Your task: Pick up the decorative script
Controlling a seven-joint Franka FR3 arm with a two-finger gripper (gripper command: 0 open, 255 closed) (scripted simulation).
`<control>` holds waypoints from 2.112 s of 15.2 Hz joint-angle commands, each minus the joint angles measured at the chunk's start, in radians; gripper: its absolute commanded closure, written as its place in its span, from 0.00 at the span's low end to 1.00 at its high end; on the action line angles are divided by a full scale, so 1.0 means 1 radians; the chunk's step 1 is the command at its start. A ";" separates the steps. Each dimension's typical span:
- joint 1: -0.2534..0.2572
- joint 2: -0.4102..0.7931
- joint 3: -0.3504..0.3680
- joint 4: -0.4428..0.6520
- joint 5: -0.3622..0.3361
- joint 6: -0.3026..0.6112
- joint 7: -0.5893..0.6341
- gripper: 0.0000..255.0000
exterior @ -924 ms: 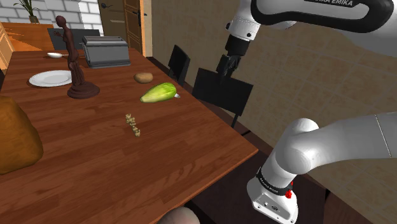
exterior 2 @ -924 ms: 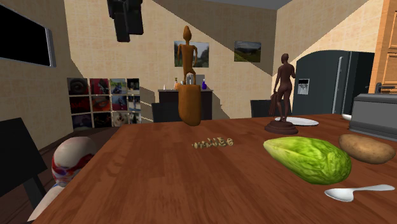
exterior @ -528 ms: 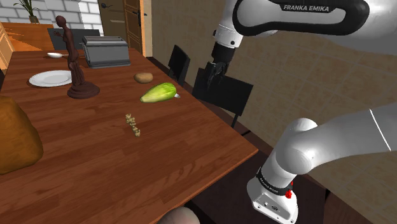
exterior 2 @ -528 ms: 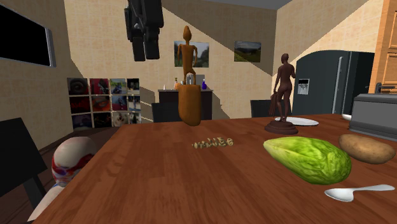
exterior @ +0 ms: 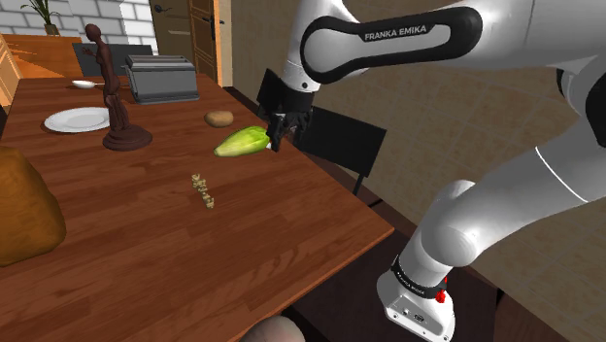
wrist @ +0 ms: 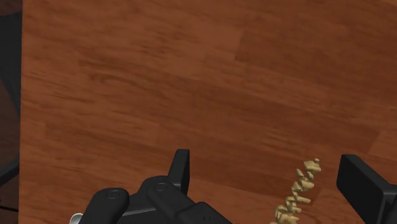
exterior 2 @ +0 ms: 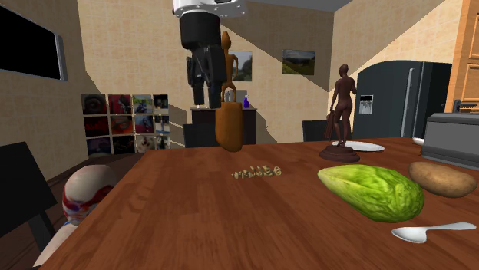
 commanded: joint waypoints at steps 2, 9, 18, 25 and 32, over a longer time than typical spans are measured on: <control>0.002 0.109 0.046 0.038 -0.014 0.069 0.067 0.00; 0.005 0.381 0.125 0.183 -0.104 0.178 0.232 0.00; 0.073 0.755 0.137 0.473 -0.277 0.214 0.443 0.00; 0.123 0.928 0.112 0.615 -0.338 0.227 0.509 0.00; 0.128 0.961 0.105 0.599 -0.351 0.273 0.519 1.00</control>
